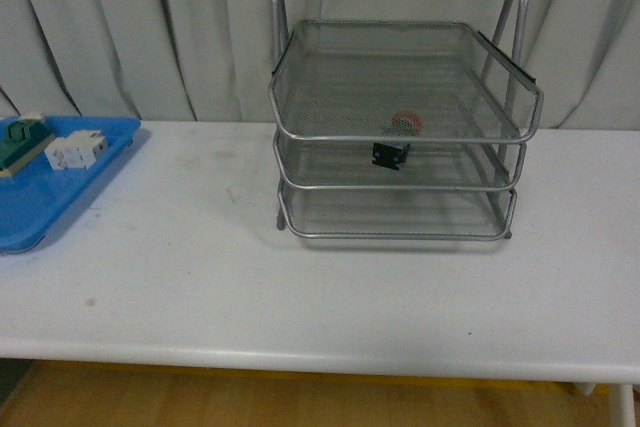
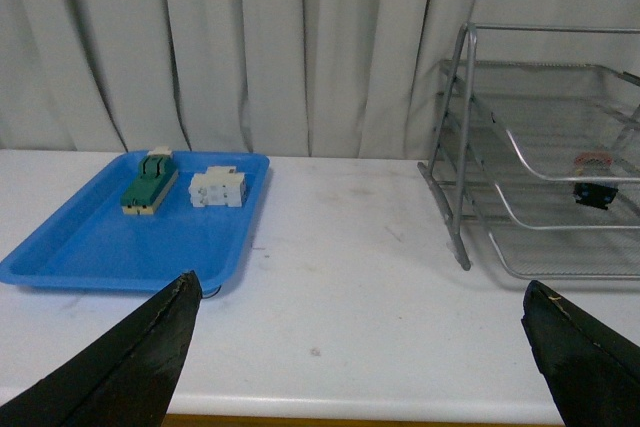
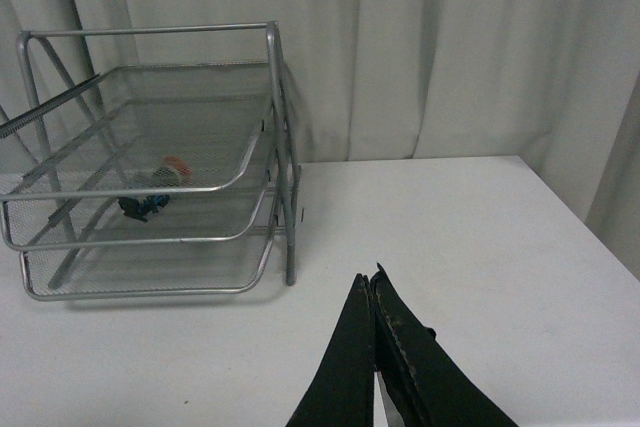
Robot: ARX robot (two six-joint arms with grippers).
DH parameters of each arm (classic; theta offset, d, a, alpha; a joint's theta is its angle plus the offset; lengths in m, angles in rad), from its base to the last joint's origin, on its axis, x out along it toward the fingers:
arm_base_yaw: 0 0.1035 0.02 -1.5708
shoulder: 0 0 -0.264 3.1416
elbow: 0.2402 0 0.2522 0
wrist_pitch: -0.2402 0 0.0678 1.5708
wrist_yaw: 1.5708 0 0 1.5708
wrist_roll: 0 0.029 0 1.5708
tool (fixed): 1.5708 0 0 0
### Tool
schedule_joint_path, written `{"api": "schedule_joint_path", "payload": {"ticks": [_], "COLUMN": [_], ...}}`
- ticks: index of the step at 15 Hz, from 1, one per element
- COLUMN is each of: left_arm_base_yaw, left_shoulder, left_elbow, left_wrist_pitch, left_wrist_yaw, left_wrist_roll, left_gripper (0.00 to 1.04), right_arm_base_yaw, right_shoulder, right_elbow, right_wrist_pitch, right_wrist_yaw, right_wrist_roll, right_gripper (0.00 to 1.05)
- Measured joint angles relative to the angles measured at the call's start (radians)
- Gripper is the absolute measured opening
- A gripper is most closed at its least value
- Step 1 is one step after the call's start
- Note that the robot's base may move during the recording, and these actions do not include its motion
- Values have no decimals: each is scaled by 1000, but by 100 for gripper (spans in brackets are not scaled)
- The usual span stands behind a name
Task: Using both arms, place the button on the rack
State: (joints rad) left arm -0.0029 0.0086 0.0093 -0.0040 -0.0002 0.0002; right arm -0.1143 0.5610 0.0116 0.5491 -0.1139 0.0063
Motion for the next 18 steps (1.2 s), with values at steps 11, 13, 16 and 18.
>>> {"api": "schedule_joint_path", "payload": {"ticks": [11,13,16,18], "left_arm_base_yaw": [0,0,0,0], "left_shoulder": [0,0,0,0], "left_elbow": [0,0,0,0], "left_wrist_pitch": [0,0,0,1], "left_wrist_yaw": [0,0,-1,0], "left_wrist_roll": [0,0,0,0], "left_gripper": [98,98,98,98], "right_arm_base_yaw": [114,114,114,114], "right_shoulder": [-340,-375,-546,-555], "right_elbow": [-1,-1,0,0], "right_wrist_pitch": [-326,-360,-554,-559], "right_wrist_yaw": [113,113,113,114], "right_wrist_roll": [-3,-3,-4,-4], "right_gripper": [2,2,2,2]}}
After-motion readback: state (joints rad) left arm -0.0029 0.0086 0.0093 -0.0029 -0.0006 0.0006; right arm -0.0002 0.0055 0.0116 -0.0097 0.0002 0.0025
